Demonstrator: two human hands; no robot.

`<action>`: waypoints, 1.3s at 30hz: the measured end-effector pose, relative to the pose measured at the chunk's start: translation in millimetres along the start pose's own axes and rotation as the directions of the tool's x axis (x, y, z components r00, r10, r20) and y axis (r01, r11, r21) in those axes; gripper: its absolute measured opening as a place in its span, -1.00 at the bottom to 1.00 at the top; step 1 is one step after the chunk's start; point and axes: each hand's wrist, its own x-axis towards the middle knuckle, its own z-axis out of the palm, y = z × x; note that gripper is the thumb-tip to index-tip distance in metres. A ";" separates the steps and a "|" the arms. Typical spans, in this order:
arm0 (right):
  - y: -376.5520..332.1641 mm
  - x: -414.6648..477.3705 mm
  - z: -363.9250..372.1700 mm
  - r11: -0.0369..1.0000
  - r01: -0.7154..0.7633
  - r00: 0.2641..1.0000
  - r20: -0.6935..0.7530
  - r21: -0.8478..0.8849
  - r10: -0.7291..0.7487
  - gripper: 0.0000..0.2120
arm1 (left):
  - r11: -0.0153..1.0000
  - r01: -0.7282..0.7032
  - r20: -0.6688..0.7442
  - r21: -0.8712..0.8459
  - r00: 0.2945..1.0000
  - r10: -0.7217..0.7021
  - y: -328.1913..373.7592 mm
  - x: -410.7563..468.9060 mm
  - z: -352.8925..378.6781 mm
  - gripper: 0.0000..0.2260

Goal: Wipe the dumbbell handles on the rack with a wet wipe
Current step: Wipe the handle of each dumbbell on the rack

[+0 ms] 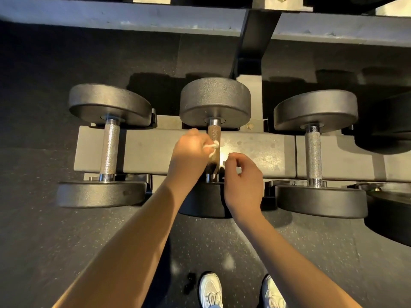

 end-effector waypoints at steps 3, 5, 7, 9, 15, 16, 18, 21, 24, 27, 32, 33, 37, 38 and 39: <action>3.4 1.7 2.2 0.999 0.028 1.000 0.000 -0.028 -0.028 -0.76 | 0.999 0.041 -0.115 -0.011 0.993 -0.042 2.6 16.9 0.4 -0.93; 3.7 3.3 2.6 0.997 0.038 0.999 0.000 -0.066 -0.038 -0.70 | 0.993 0.095 -0.112 -0.074 0.988 -0.103 4.3 20.3 2.9 -0.93; 2.9 4.5 1.5 0.996 0.024 1.000 0.000 -0.090 -0.024 -0.68 | 0.973 0.154 -0.042 -0.174 0.986 -0.164 3.9 12.9 2.2 -0.93; 1.5 4.4 0.1 0.994 0.031 1.000 0.005 -0.102 -0.031 -0.67 | 0.968 0.197 0.067 -0.152 0.980 -0.189 4.2 2.0 -2.7 -0.82; 0.0 4.1 0.6 0.989 0.078 0.996 0.048 -0.124 -0.072 -0.66 | 0.939 0.331 0.235 -0.093 0.924 -0.302 5.2 -20.2 -12.9 -0.83; 0.3 3.8 -0.2 0.985 0.095 0.995 0.054 -0.142 -0.088 -0.66 | 0.934 0.342 0.203 -0.107 0.927 -0.316 3.4 -24.9 -12.3 -0.83; -1.0 3.2 -1.2 0.973 0.149 0.988 0.076 -0.175 -0.137 -0.68 | 0.911 0.370 0.097 -0.181 0.929 -0.358 2.9 -34.2 -13.3 -0.83; -1.5 3.0 -1.2 0.943 0.241 0.970 0.096 -0.232 -0.224 -0.68 | 0.866 0.415 -0.031 -0.279 0.898 -0.440 7.7 -43.5 -10.5 -0.83; 0.9 5.0 2.3 0.911 0.309 0.951 0.097 -0.273 -0.294 -0.60 | 0.868 0.395 -0.120 -0.301 0.887 -0.445 10.5 -45.9 -6.6 -0.88; 3.5 7.0 5.9 0.897 0.334 0.943 0.111 -0.291 -0.315 -0.54 | 0.934 0.284 -0.207 -0.214 0.922 -0.328 3.4 -45.3 -4.1 -0.92; 6.9 7.4 7.5 0.878 0.355 0.935 0.124 -0.320 -0.332 -0.58 | 0.994 0.046 -0.234 0.097 0.972 -0.022 -9.4 -52.6 -21.4 -0.92; 7.9 7.1 6.3 0.876 0.373 0.928 0.127 -0.307 -0.351 -0.61 | 0.985 -0.027 -0.222 0.171 0.973 0.066 -14.0 -55.3 -28.9 -0.93; 3.7 4.4 4.8 0.849 0.429 0.903 0.140 -0.308 -0.405 -0.72 | 0.950 -0.110 -0.115 0.292 0.982 0.149 -41.3 -59.5 -89.6 -0.90; -0.1 1.7 7.2 0.823 0.456 0.890 0.155 -0.339 -0.430 -0.75 | 0.948 -0.101 -0.102 0.302 0.985 0.137 -52.7 -58.9 -107.8 -0.89; -5.5 -2.4 11.6 0.789 0.490 0.871 0.178 -0.371 -0.458 -0.77 | 0.943 -0.079 -0.102 0.323 0.988 0.117 -64.7 -57.6 -124.0 -0.88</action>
